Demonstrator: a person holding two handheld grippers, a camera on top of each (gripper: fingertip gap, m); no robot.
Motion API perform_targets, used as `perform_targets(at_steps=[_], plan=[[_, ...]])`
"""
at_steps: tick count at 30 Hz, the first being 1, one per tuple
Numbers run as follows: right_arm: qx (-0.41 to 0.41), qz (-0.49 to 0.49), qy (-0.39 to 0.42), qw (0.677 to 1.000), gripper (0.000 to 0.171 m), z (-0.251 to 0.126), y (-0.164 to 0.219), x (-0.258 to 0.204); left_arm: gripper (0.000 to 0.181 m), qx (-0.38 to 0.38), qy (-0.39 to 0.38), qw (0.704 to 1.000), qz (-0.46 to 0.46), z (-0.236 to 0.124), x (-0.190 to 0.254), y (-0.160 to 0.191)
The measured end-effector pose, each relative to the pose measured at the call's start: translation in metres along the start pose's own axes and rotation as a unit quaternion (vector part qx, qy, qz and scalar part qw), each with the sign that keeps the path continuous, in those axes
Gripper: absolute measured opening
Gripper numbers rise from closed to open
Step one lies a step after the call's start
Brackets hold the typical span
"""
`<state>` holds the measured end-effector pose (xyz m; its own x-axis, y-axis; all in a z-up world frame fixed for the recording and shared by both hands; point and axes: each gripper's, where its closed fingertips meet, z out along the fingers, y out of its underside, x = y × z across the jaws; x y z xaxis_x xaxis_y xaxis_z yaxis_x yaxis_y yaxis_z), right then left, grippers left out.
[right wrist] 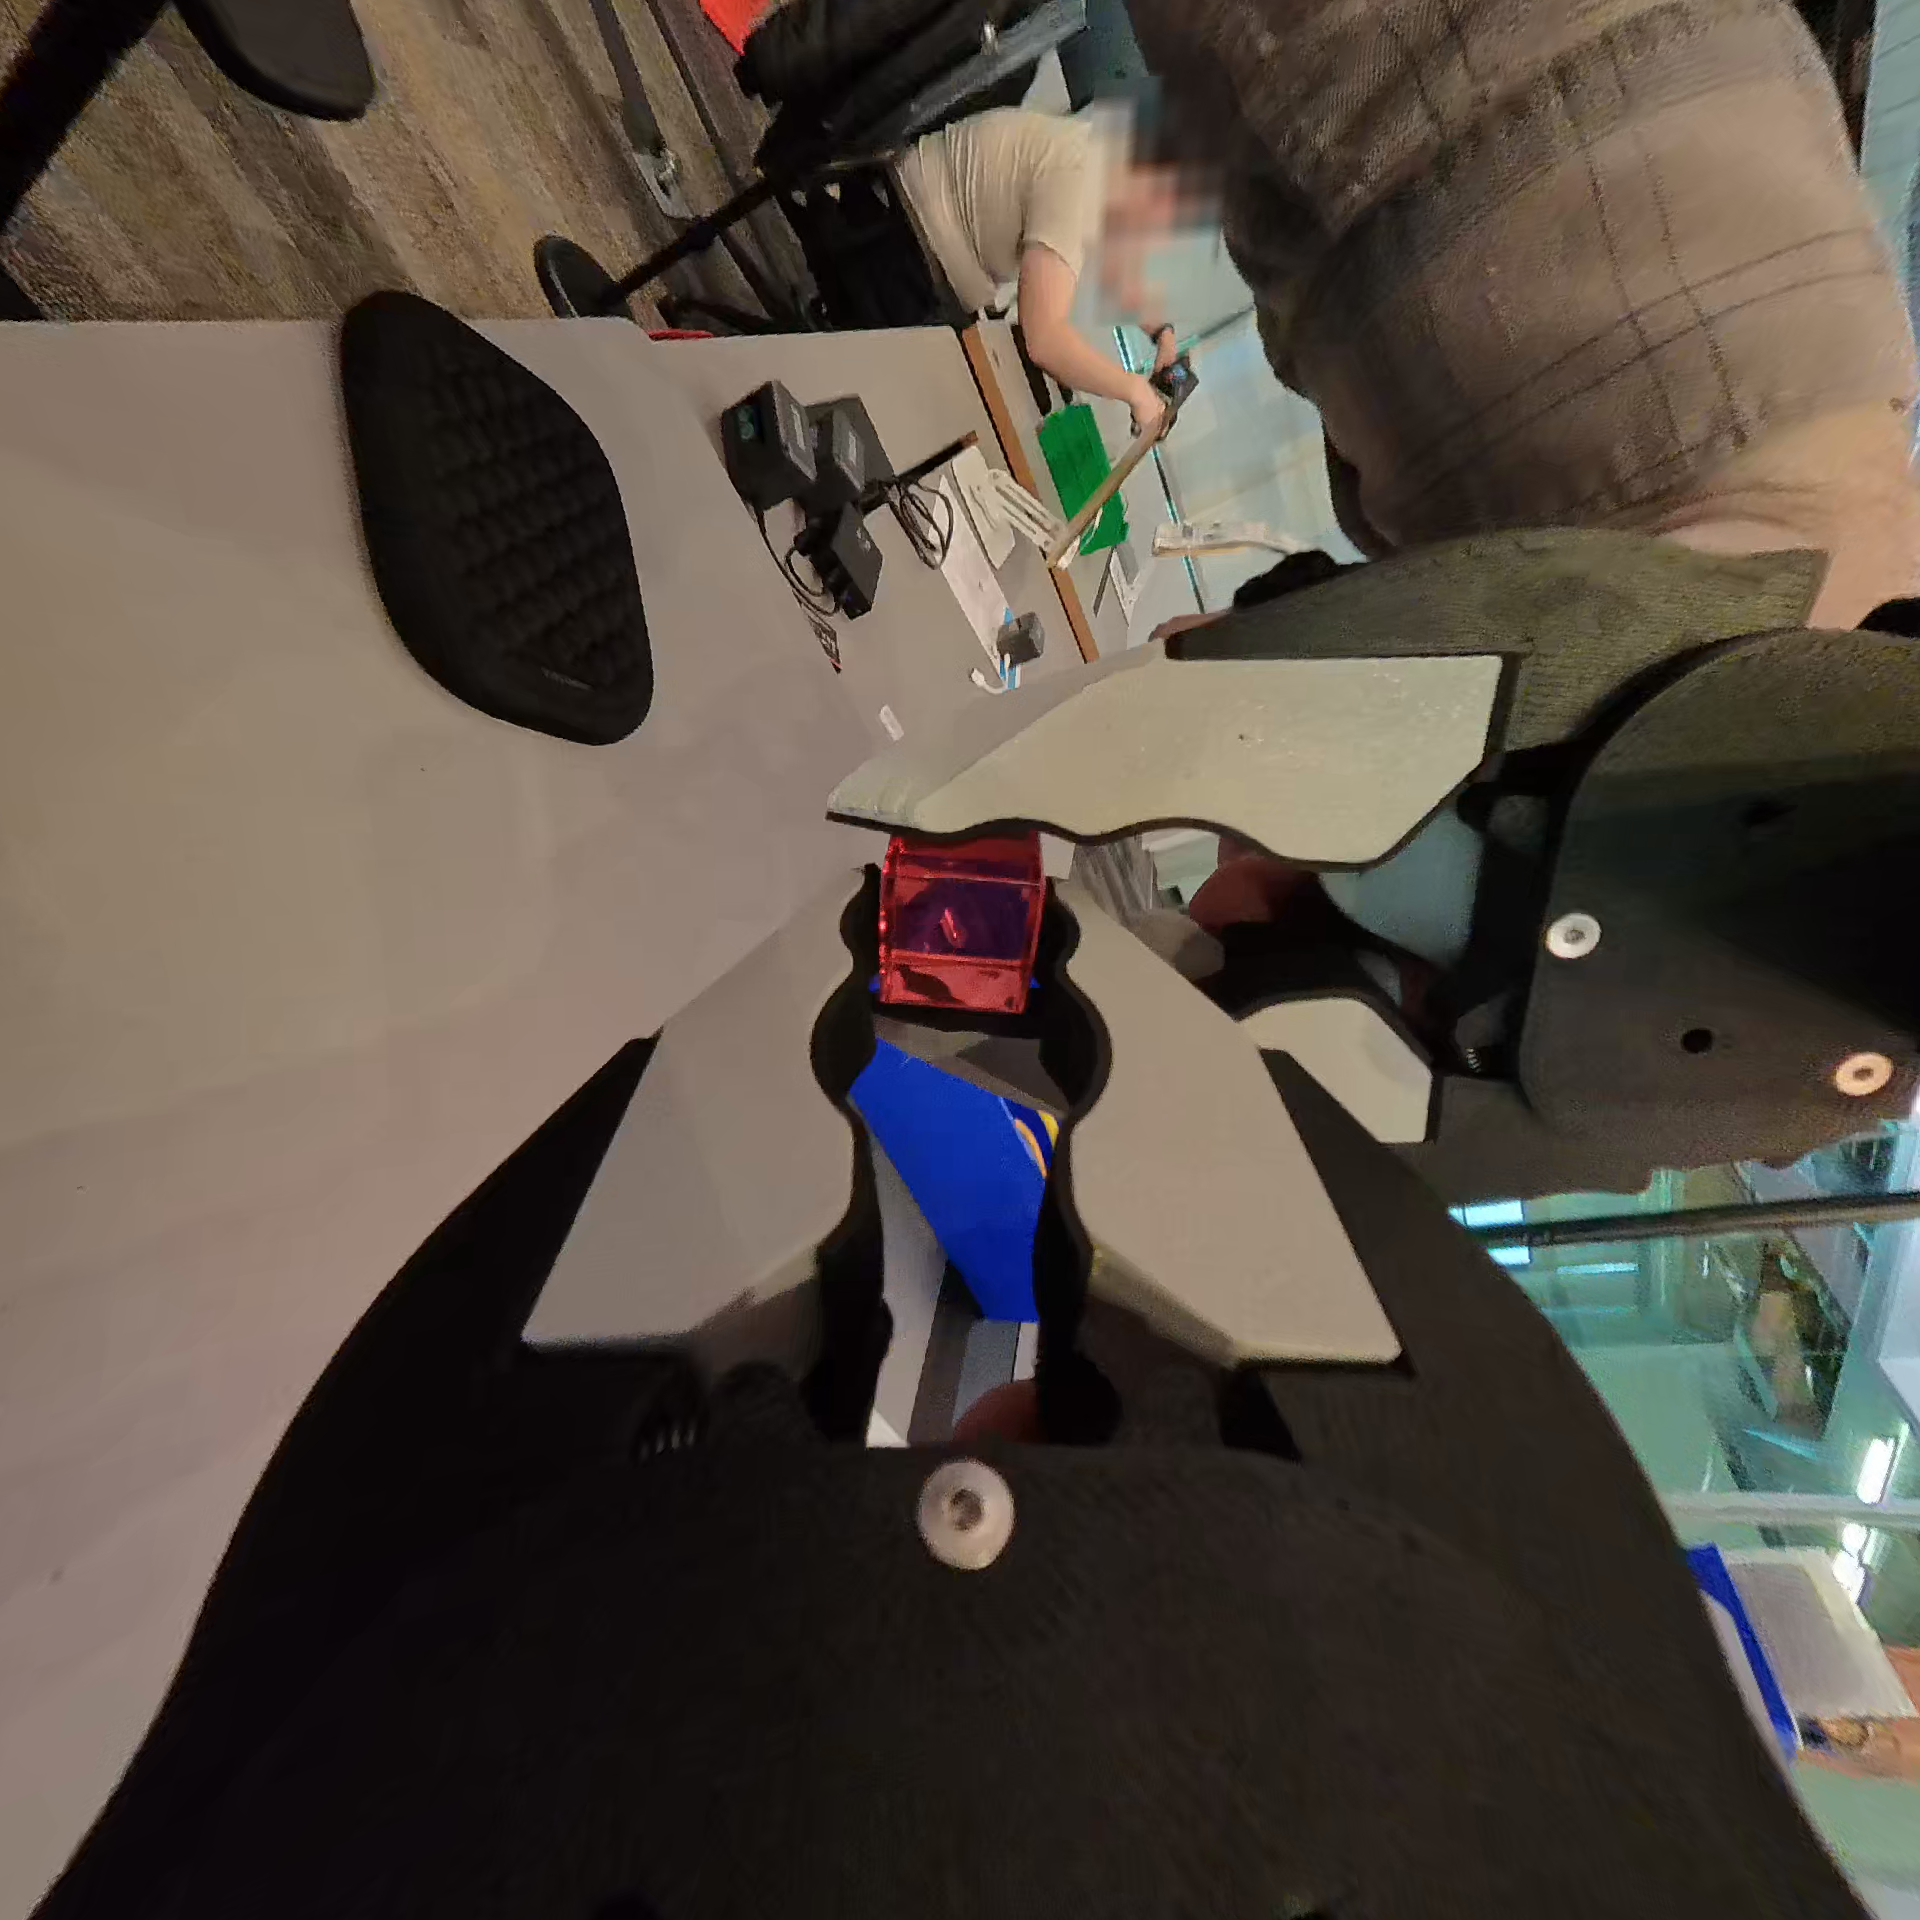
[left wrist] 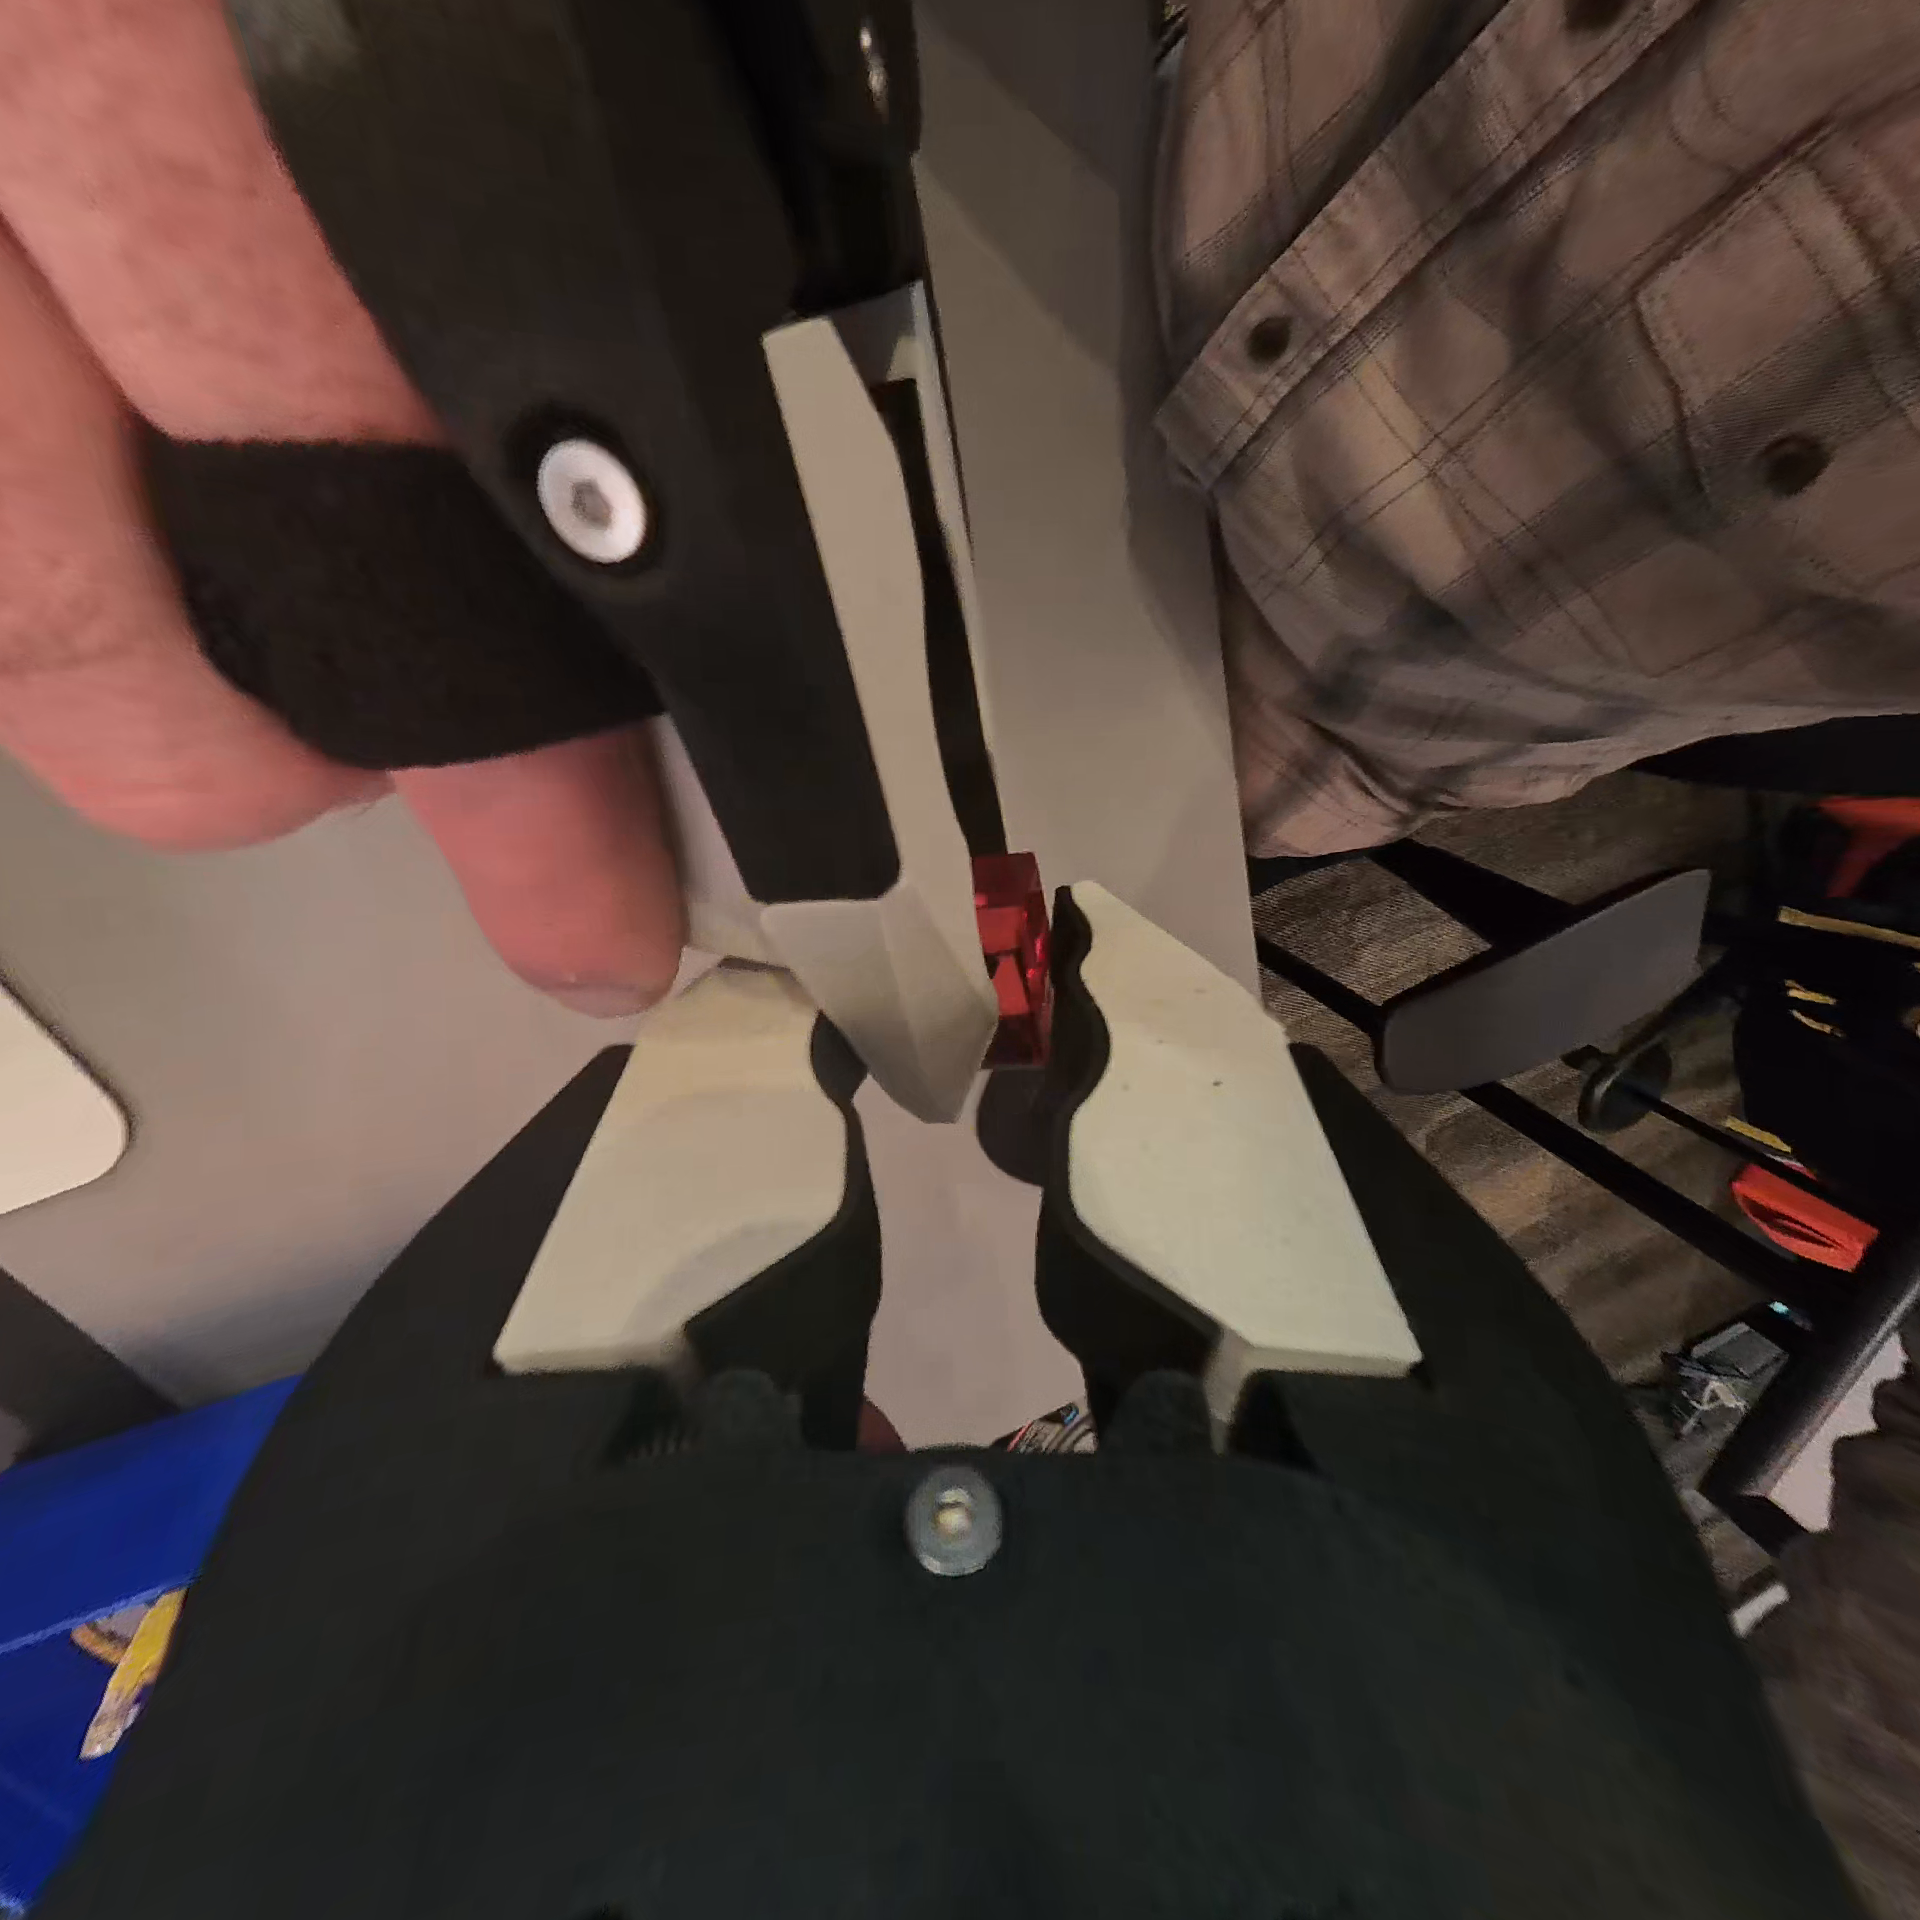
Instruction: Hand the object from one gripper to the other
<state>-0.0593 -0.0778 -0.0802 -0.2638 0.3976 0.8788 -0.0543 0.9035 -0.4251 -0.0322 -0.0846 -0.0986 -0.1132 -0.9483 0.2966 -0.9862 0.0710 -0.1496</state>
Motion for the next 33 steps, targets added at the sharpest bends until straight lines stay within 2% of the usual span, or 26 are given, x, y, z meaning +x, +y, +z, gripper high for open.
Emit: perform_targets(at_steps=[2,5,7,11,14,17,19,21,24,27,30,33], plan=[[-0.005,0.013,0.012,1.0,0.024,0.0,0.004,0.005,0.036,0.008,-0.025,1.0,-0.004,-0.004,-0.007,0.0],[0.016,0.065,0.035,0.997,0.024,-0.005,0.007,0.019,0.058,0.026,-0.108,0.994,0.002,-0.019,-0.023,-0.001],[0.033,0.098,0.05,0.993,0.025,-0.011,0.01,0.028,0.063,0.047,-0.17,0.984,0.013,-0.031,-0.031,-0.004],[0.089,0.171,0.077,0.978,0.025,-0.027,0.014,0.048,0.068,0.099,-0.276,0.956,0.027,-0.052,-0.041,-0.009],[0.124,0.239,0.089,0.959,0.024,-0.037,0.024,0.061,0.071,0.139,-0.357,0.923,0.029,-0.065,-0.05,-0.008],[0.179,0.35,0.064,0.917,0.025,-0.047,0.03,0.07,0.071,0.12,-0.5,0.855,0.07,-0.081,-0.07,-0.005],[0.215,0.427,0.045,0.877,0.025,-0.051,0.034,0.077,0.071,0.08,-0.593,0.793,0.115,-0.09,-0.08,-0.006],[0.24,0.485,0.023,0.841,0.025,-0.054,0.038,0.08,0.072,0.055,-0.645,0.748,0.149,-0.09,-0.084,-0.013],[0.275,0.534,-0.012,0.799,0.026,-0.056,0.039,0.08,0.071,0.039,-0.726,0.658,0.196,-0.103,-0.086,-0.026],[0.297,0.559,-0.042,0.773,0.025,-0.057,0.036,0.077,0.064,0.036,-0.755,0.615,0.225,-0.105,-0.086,-0.034],[0.315,0.566,-0.075,0.758,0.024,-0.057,0.032,0.071,0.058,0.048,-0.764,0.596,0.244,-0.106,-0.084,-0.042],[0.32,0.568,-0.076,0.755,0.025,-0.054,0.034,0.069,0.058,0.038,-0.764,0.596,0.243,-0.106,-0.087,-0.045]])
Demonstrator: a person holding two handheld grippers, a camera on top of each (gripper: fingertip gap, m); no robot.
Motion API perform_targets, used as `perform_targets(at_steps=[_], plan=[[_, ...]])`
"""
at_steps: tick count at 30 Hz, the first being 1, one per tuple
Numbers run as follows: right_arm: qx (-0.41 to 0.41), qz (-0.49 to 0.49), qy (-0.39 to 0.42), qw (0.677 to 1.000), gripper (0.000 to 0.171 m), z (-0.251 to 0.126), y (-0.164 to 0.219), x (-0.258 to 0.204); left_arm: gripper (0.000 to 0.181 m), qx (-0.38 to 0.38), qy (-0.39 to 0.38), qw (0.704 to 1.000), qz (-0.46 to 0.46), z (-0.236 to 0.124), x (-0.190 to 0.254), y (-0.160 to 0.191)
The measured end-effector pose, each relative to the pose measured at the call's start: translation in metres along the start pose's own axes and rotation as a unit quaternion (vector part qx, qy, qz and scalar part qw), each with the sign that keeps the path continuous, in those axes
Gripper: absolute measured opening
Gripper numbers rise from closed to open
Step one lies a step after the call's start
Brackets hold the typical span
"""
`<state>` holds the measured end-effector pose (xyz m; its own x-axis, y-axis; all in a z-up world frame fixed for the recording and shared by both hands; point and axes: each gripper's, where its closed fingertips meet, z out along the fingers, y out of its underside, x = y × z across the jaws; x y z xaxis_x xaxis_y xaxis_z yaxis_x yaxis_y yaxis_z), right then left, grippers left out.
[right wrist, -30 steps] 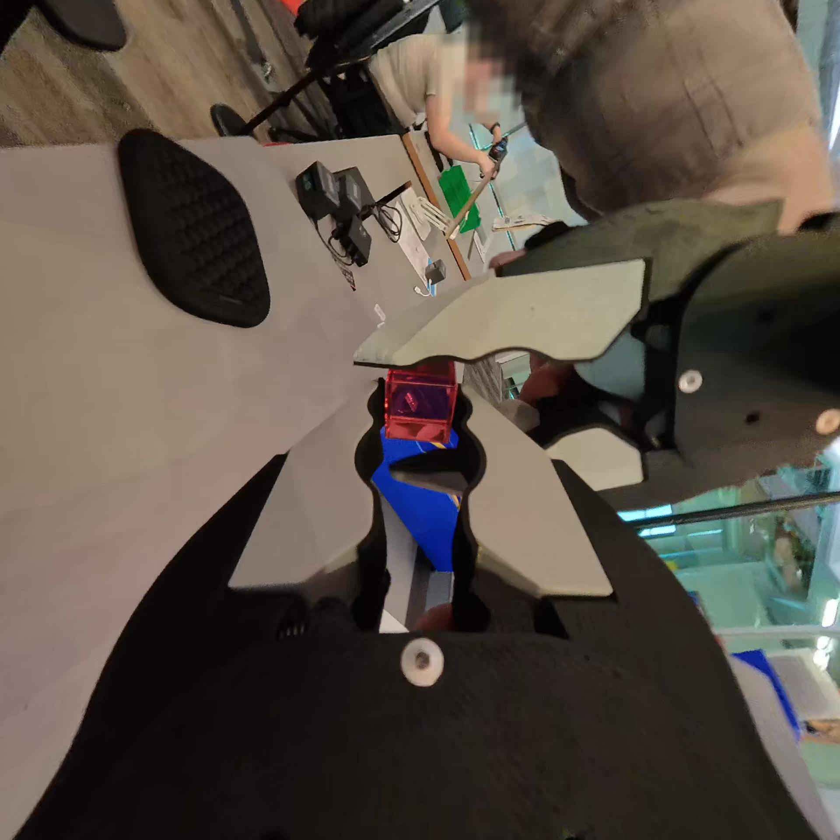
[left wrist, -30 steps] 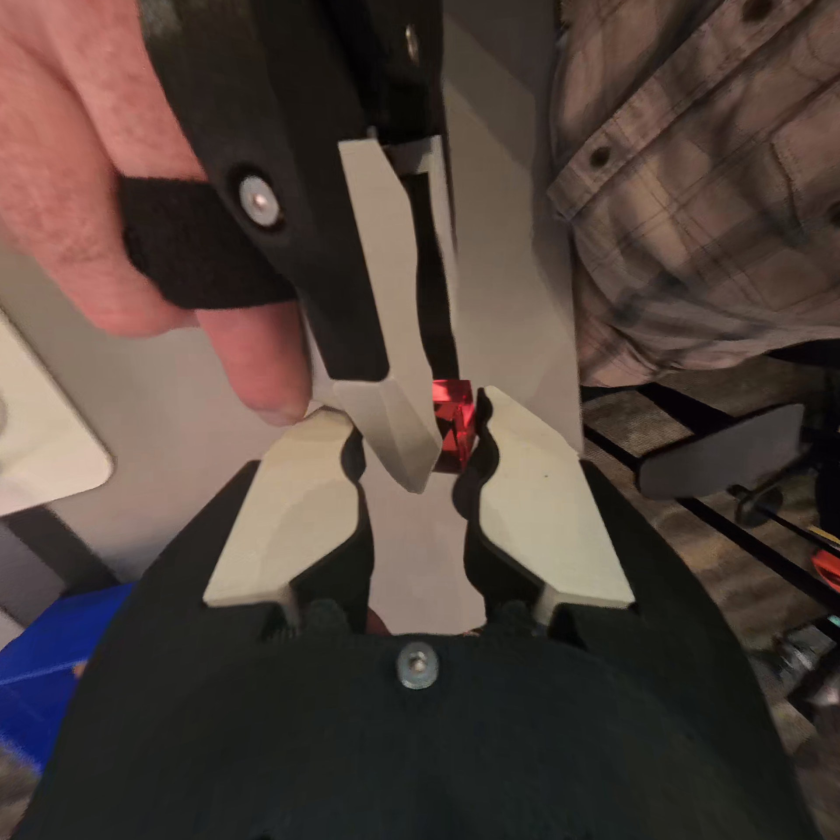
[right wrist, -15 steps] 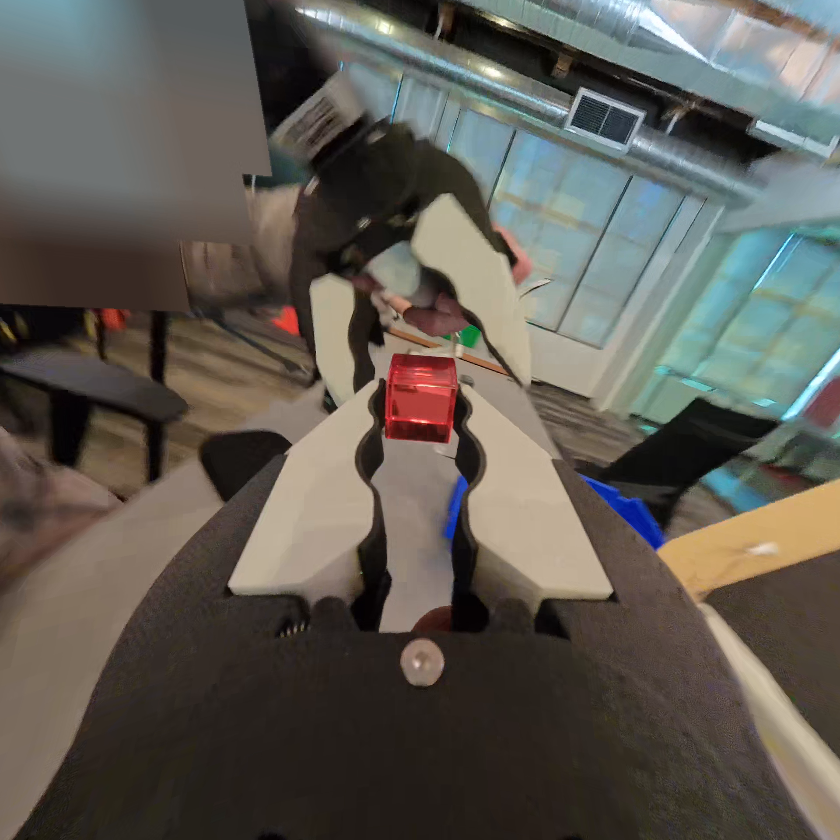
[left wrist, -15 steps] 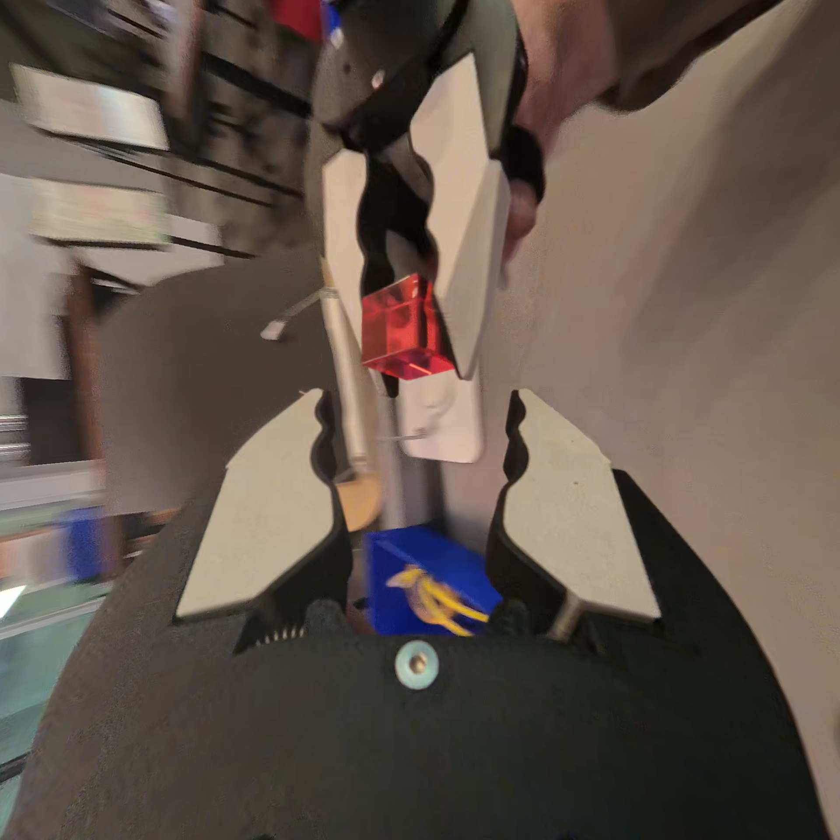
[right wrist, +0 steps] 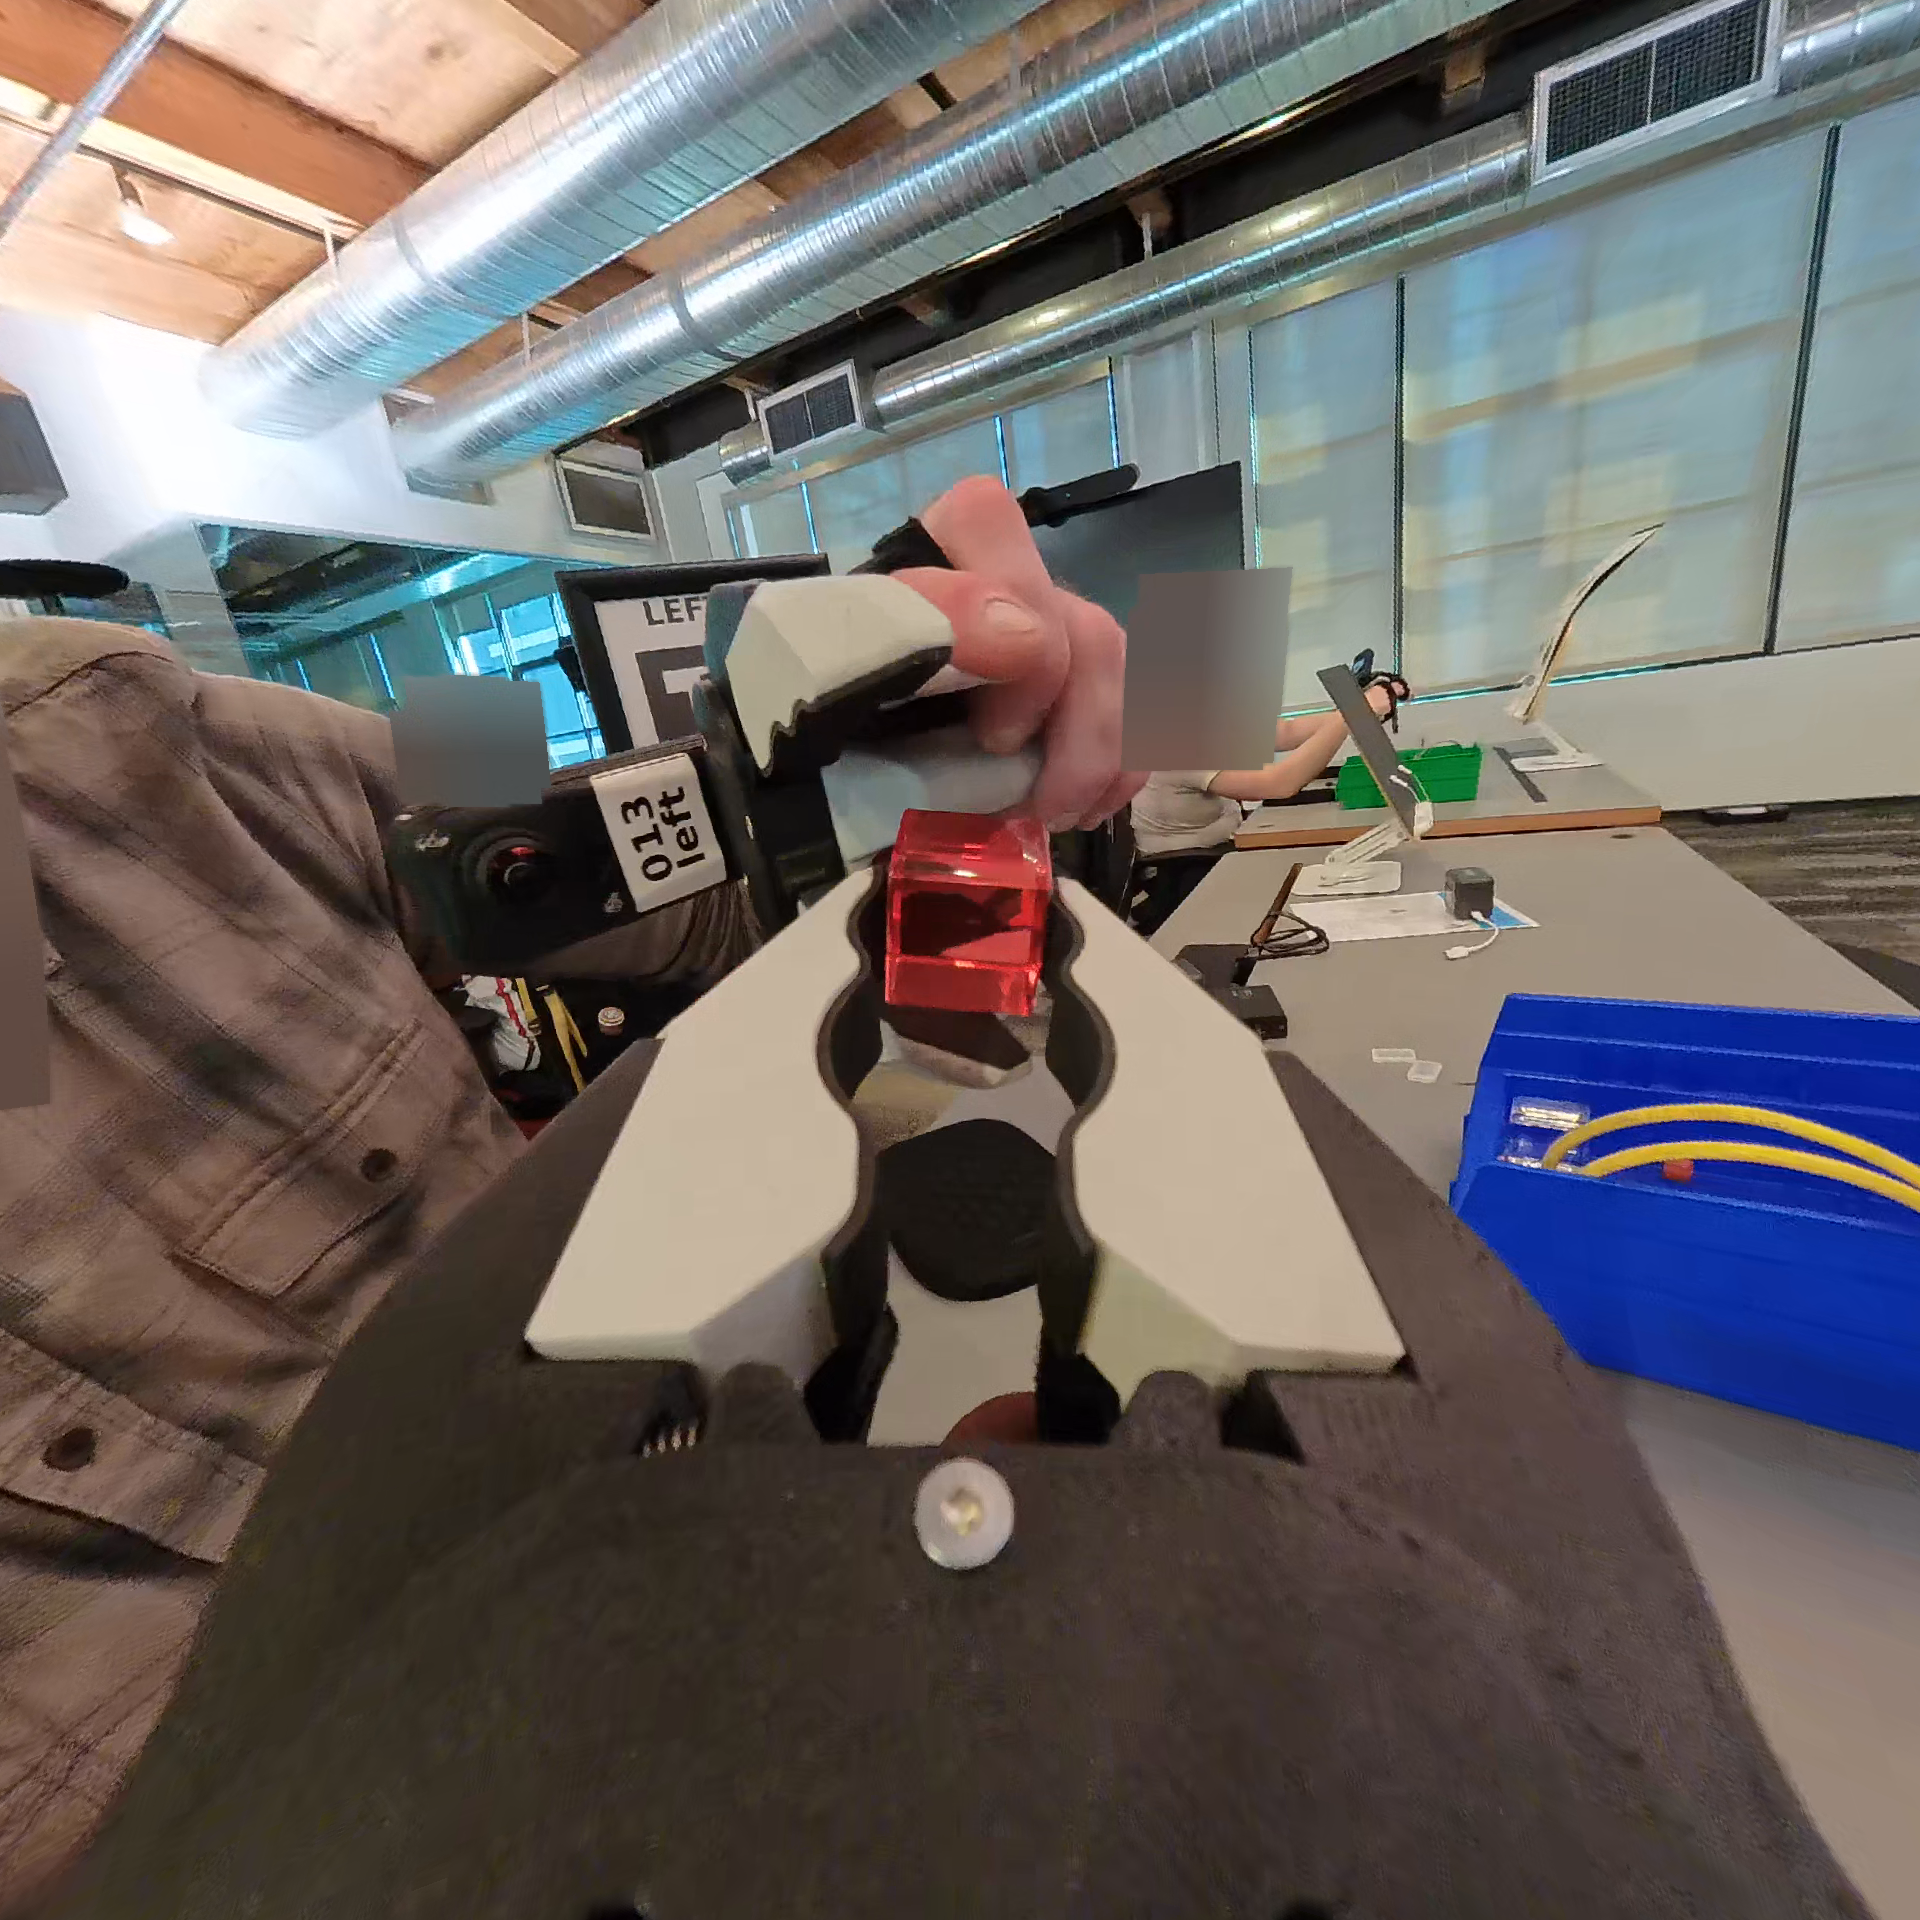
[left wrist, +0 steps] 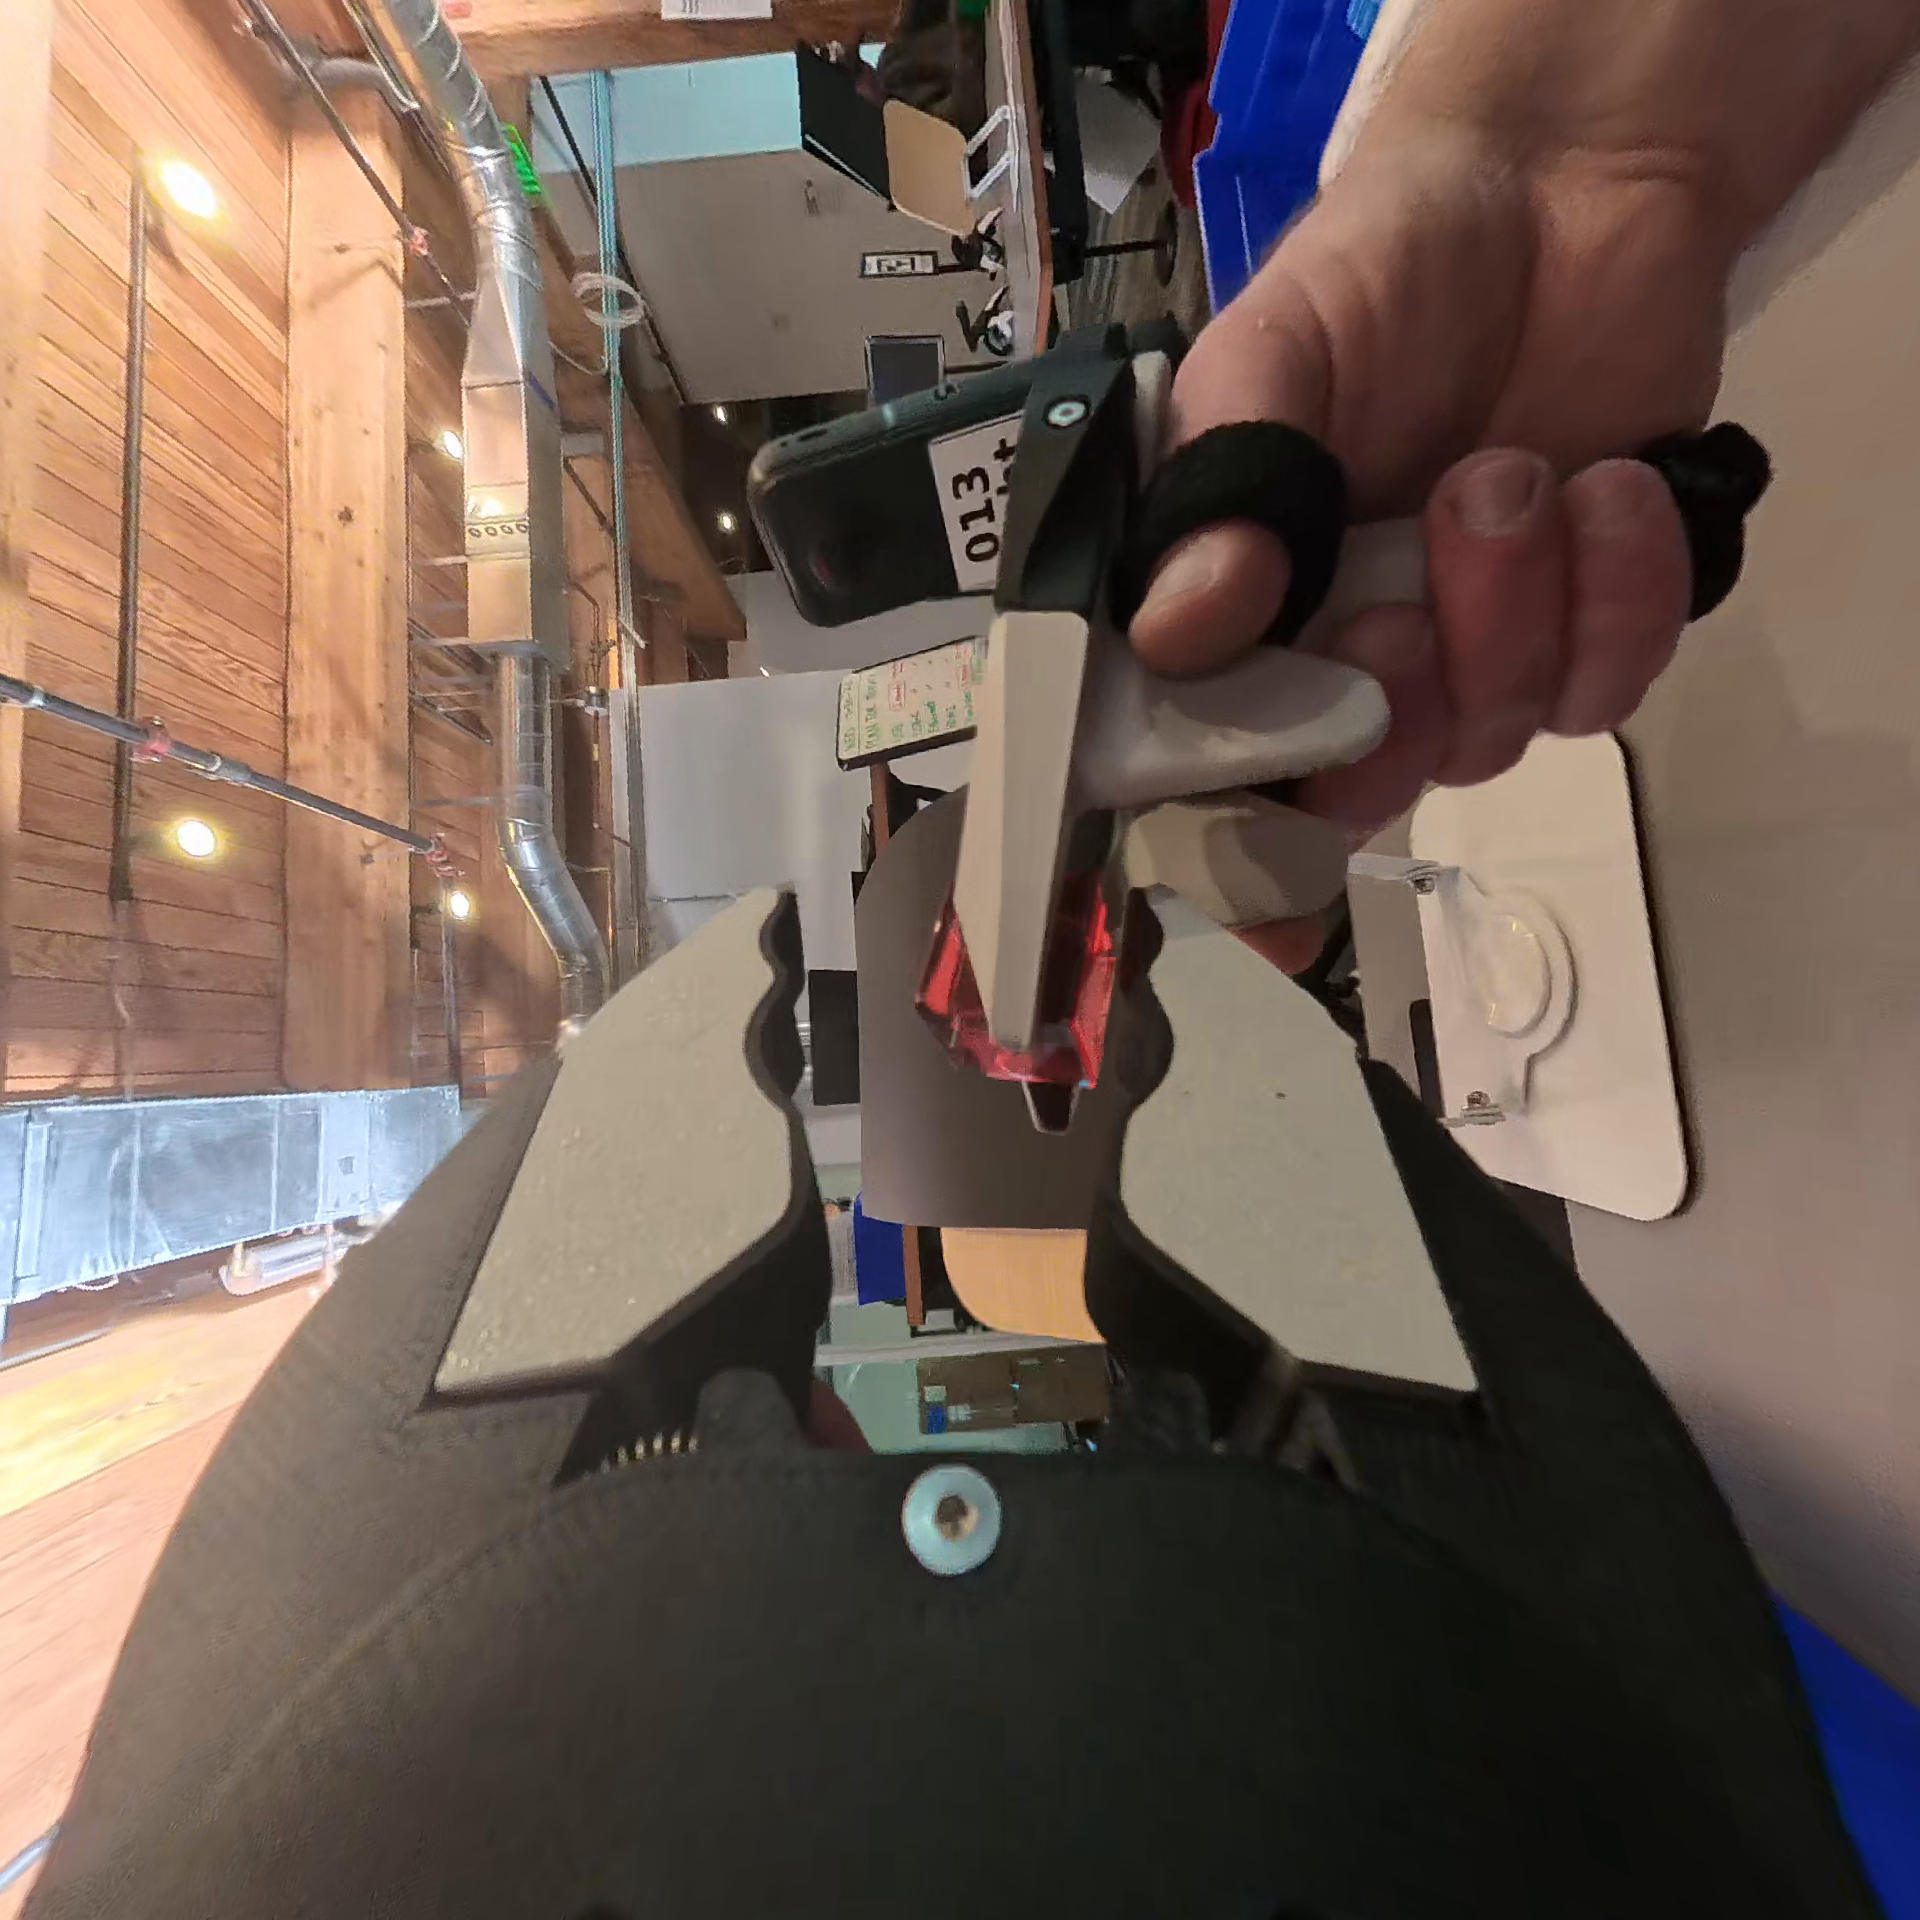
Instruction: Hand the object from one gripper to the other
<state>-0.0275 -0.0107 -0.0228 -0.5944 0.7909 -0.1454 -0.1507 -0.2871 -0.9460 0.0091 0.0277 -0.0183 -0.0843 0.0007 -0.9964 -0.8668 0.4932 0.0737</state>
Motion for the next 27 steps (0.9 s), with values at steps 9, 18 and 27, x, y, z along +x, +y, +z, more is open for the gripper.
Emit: perform_targets(at_steps=[9,18,27], plan=[[0.007,-0.05,0.043,0.998,0.025,0.002,-0.008,0.004,0.038,-0.039,0.029,0.997,-0.054,0.003,0.0,0.008],[0.004,-0.045,0.046,0.998,0.026,0.001,-0.01,0.005,0.03,-0.04,0.037,0.997,-0.047,0.002,0.003,0.008],[-0.019,-0.208,0.138,0.968,0.037,-0.019,-0.035,0.005,0.03,-0.022,0.085,0.978,-0.188,-0.003,-0.012,0.019]])
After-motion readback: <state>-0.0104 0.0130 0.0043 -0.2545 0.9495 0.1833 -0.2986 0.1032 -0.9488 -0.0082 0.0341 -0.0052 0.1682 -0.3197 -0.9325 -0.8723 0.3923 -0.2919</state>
